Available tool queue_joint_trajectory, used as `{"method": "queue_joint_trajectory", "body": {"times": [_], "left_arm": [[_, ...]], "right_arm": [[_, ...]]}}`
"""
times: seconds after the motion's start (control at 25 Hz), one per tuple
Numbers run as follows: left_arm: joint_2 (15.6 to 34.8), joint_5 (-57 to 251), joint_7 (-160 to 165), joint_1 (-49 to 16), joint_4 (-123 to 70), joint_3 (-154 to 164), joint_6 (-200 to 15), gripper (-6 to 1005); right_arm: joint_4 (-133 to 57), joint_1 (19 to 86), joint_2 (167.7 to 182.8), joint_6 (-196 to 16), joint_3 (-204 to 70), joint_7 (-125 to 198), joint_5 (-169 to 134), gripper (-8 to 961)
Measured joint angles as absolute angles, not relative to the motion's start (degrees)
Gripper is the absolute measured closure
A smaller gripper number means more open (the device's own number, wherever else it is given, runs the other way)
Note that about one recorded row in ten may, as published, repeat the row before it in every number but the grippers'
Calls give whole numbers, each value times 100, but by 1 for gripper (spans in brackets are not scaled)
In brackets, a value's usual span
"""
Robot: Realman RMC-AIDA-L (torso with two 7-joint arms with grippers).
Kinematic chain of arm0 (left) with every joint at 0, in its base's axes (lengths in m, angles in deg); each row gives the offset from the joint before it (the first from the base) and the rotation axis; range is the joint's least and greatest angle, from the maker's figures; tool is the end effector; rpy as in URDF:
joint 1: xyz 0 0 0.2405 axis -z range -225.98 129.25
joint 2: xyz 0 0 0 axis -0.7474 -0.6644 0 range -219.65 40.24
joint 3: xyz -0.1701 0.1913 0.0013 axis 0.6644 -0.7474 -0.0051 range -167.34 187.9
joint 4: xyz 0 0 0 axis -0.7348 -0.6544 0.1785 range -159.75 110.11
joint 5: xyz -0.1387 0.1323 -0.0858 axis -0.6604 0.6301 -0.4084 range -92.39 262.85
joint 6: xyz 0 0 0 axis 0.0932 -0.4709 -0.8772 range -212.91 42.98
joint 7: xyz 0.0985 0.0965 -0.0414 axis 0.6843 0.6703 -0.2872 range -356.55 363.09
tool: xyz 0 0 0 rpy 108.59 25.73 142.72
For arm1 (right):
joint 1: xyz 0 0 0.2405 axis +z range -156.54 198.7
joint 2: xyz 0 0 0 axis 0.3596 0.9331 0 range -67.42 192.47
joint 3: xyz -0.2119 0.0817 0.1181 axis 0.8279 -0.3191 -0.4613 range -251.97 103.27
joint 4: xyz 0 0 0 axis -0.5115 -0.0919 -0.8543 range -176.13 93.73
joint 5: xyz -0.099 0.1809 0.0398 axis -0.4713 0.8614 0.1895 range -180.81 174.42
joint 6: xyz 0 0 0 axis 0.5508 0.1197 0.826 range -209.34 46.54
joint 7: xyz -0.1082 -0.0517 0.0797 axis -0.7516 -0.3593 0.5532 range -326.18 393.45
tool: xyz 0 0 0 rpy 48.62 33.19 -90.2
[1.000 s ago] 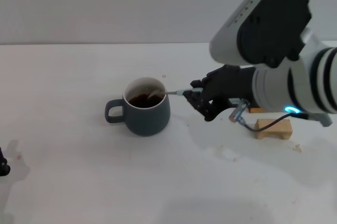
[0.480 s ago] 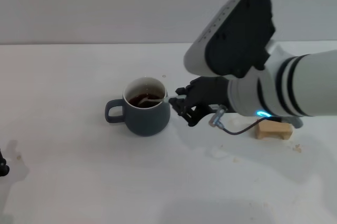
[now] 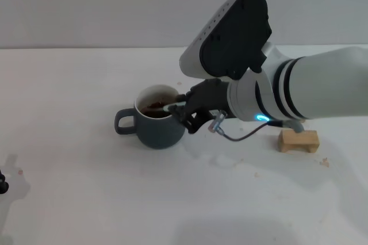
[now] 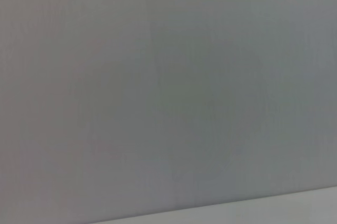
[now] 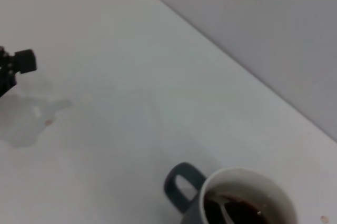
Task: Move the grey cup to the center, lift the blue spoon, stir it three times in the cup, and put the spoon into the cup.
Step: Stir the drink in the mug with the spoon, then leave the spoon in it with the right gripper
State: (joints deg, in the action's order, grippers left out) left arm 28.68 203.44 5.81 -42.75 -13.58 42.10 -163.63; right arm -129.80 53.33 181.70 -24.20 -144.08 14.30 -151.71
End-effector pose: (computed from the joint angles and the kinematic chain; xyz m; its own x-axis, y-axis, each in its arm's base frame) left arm -0.3873 0.2035 -0.0121 0.8104 0.0175 0.5856 0.5858 -0.0075 -0.8104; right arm 0.0739 0.3374 -0.0761 0.9580 -0.2851 -0.0303 -0.2634 -0.8337 -0.4853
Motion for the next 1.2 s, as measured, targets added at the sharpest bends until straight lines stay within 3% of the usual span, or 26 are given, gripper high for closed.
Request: {"method": "queue_joint_trajectory", "body": {"times": [0.84,1.2], "left_arm": [[2886,20388,581,-4305,-1340,4208,-16318,1001],[2886,20389,581,-4292,-1340,4192,-16324,1001]], "right_arm": [[-13128,5139,18157,-2364,-14454,1422,-15463,795],[-12801,5404,18176,-2670,-14253,1429,-15452,803]]}}
